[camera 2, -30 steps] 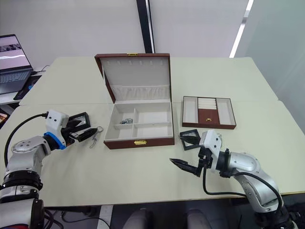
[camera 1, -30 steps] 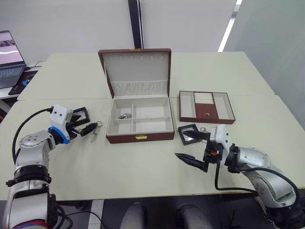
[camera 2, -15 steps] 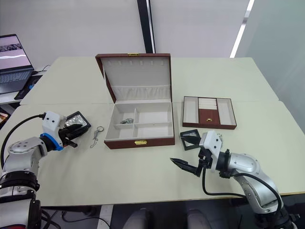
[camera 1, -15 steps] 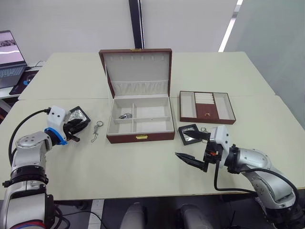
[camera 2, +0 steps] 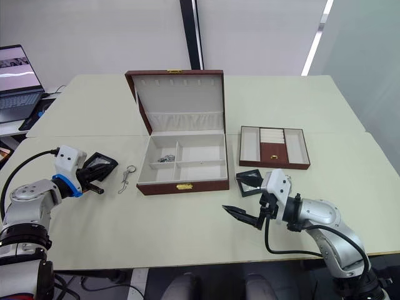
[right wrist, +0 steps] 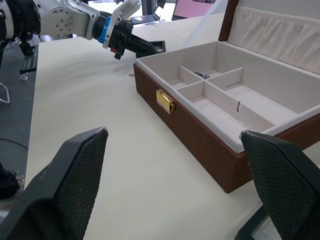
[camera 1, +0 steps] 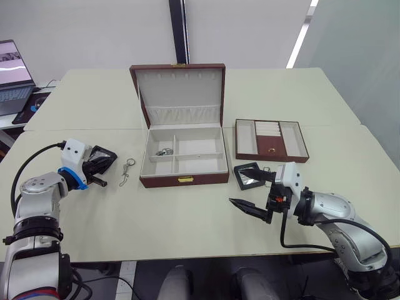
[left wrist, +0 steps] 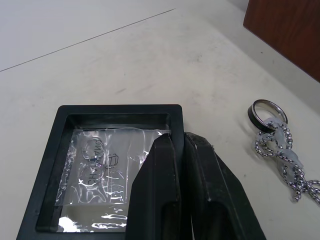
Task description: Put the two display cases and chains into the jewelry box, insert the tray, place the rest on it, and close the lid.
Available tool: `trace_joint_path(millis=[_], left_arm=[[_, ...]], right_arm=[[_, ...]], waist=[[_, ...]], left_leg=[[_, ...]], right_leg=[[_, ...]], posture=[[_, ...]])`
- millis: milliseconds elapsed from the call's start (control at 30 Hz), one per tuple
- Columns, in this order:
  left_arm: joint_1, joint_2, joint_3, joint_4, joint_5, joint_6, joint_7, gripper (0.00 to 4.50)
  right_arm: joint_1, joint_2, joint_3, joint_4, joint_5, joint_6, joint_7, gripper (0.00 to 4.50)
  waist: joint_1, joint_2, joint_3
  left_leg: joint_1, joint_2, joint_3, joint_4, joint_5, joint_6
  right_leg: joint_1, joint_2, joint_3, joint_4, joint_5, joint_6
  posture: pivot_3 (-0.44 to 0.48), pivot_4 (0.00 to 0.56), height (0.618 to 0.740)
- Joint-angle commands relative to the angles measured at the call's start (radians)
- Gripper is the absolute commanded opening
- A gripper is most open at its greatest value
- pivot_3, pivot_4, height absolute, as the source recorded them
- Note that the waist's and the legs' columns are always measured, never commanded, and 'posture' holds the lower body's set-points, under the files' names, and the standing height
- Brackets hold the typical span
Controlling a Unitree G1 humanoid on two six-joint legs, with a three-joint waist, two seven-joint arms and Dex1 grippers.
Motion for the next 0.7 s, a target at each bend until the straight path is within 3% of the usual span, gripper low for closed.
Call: trace_joint_path(millis=[33, 233, 400, 700], left_arm=[[0.03, 0.045, 0.023, -0.14, -0.031, 0.047, -0.026, 0.04], [0.08, 0.093, 0.042, -0.536, -0.154, 0.319, -0.079, 0.04], [0.058, 0.143, 0.019, -0.732, -0.226, 0.466, -0.125, 0.04], [-0.121, 0.121, -0.13, -0.78, -0.251, 0.507, -0.261, 0.04]], right_arm=[[-0.015, -0.005, -0.03, -0.02, 0.027, -0.011, 0.01, 4.5], [-0.033, -0.025, -0.064, -0.038, 0.058, 0.016, 0.011, 4.5], [-0.043, -0.04, -0.103, -0.053, 0.088, 0.036, -0.001, 4.5], [0.033, -0.05, -0.153, -0.097, 0.089, 0.037, -0.046, 4.5]], waist=[[-0.001, 0.0, 0.0], [0.002, 0.0, 0.0], [0.001, 0.0, 0.0], [0.004, 0.0, 0.0]], left_leg=[[0.0, 0.0, 0.0, 0.0, 0.0, 0.0], [-0.001, 0.0, 0.0, 0.0, 0.0, 0.0], [0.0, 0.0, 0.0, 0.0, 0.0, 0.0], [-0.001, 0.0, 0.0, 0.0, 0.0, 0.0]], right_leg=[[0.0, 0.0, 0.0, 0.0, 0.0, 0.0], [0.0, 0.0, 0.0, 0.0, 0.0, 0.0], [0.0, 0.0, 0.0, 0.0, 0.0, 0.0], [0.0, 0.001, 0.001, -0.001, 0.0, 0.0]], posture=[[0.0, 0.15, 0.74], [0.0, 0.15, 0.74], [0.0, 0.15, 0.74], [0.0, 0.15, 0.74]])
